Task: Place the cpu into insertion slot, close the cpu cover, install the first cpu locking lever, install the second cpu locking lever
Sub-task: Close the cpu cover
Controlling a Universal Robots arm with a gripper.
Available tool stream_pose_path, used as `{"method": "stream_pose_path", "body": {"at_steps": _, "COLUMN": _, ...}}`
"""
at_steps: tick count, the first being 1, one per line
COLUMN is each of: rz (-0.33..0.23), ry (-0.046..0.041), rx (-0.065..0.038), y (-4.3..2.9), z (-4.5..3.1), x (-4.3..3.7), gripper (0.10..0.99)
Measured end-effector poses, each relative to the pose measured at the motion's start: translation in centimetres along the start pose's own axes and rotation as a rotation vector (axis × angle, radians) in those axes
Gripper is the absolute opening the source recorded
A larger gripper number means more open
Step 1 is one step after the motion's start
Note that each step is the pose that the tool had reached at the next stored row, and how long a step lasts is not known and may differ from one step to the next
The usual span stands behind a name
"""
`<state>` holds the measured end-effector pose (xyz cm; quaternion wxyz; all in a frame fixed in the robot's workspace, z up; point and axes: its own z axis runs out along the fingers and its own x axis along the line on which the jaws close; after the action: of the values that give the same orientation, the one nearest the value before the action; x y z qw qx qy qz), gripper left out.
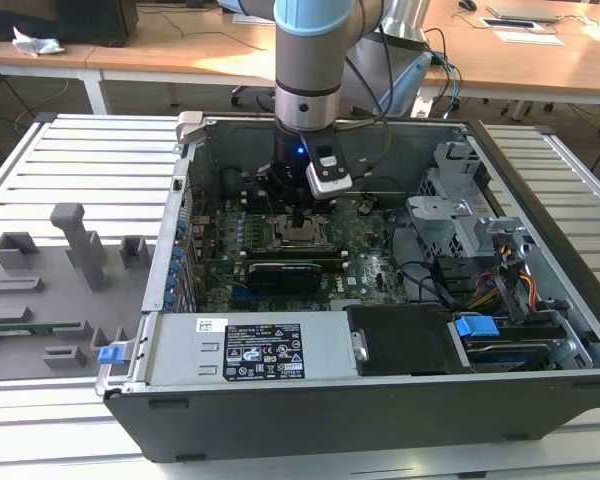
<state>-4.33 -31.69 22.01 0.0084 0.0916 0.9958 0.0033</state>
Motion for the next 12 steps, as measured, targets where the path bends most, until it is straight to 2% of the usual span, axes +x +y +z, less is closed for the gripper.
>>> {"method": "stream_pose_path", "body": {"at_steps": 1, "rz": -0.018, "ry": 0.0002, "rx": 0.000, "y": 0.00, "z": 0.00, "x": 0.00, "gripper": 0.106}}
{"method": "stream_pose_path", "body": {"at_steps": 2, "rz": -0.065, "ry": 0.0004, "rx": 0.000, "y": 0.00, "z": 0.03, "x": 0.00, "gripper": 0.106}}
{"method": "stream_pose_path", "body": {"at_steps": 12, "rz": -0.259, "ry": 0.0011, "rx": 0.002, "y": -0.13, "z": 0.21, "x": -0.02, "gripper": 0.106}}
